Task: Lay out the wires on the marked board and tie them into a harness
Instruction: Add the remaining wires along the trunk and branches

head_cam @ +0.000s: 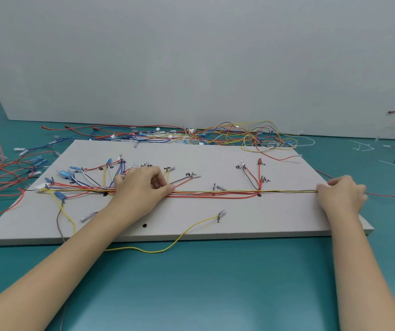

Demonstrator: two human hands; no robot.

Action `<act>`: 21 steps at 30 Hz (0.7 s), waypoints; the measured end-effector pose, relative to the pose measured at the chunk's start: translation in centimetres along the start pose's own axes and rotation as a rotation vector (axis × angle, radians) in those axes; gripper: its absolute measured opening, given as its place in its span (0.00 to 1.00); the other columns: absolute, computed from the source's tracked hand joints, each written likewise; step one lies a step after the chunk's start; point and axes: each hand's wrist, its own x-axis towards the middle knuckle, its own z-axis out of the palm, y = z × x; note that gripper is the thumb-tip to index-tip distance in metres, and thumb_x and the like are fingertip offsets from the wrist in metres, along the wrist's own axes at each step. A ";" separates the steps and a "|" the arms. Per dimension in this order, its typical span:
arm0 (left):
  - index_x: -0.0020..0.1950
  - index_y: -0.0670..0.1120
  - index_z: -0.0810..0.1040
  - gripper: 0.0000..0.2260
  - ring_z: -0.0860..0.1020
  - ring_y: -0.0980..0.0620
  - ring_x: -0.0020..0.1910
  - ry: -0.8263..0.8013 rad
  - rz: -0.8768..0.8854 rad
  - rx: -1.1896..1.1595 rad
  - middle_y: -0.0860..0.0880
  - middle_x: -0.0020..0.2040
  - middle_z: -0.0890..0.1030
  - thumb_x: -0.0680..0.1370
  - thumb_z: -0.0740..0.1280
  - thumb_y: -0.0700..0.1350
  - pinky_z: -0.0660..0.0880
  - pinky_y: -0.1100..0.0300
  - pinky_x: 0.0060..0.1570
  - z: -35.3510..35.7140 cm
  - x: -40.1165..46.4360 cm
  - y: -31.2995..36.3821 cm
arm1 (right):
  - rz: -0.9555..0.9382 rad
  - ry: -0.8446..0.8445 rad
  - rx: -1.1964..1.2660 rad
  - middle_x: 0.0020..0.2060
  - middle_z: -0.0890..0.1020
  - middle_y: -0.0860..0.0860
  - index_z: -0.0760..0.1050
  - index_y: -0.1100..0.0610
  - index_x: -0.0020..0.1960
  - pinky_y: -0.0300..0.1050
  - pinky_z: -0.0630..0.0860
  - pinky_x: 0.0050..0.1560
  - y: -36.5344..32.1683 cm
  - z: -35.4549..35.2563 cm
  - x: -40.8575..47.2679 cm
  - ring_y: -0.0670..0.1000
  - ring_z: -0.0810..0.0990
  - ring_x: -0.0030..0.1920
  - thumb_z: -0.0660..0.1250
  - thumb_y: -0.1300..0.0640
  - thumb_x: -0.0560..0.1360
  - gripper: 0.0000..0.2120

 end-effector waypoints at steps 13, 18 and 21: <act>0.38 0.56 0.82 0.05 0.78 0.53 0.47 -0.130 0.038 -0.085 0.59 0.38 0.82 0.74 0.73 0.51 0.74 0.47 0.54 -1.4 0.7 -0.4 | -0.537 -0.146 -0.017 0.40 0.80 0.47 0.76 0.53 0.35 0.51 0.64 0.51 -5.2 3.4 -6.6 0.56 0.72 0.51 0.65 0.46 0.74 0.14; 0.36 0.55 0.83 0.05 0.78 0.58 0.42 -0.134 0.114 -0.074 0.59 0.35 0.81 0.72 0.74 0.50 0.76 0.50 0.48 -1.9 0.5 -0.4 | -0.542 -0.236 -0.176 0.40 0.76 0.47 0.69 0.52 0.37 0.50 0.61 0.48 -5.4 4.3 -7.3 0.54 0.68 0.48 0.63 0.49 0.72 0.09; 0.33 0.57 0.83 0.07 0.78 0.62 0.40 -0.114 0.137 -0.071 0.61 0.33 0.81 0.70 0.76 0.50 0.76 0.54 0.45 -2.3 0.5 -0.5 | -0.553 -0.257 -0.149 0.39 0.76 0.45 0.70 0.51 0.39 0.50 0.59 0.48 -5.2 4.2 -7.2 0.53 0.69 0.48 0.63 0.52 0.71 0.05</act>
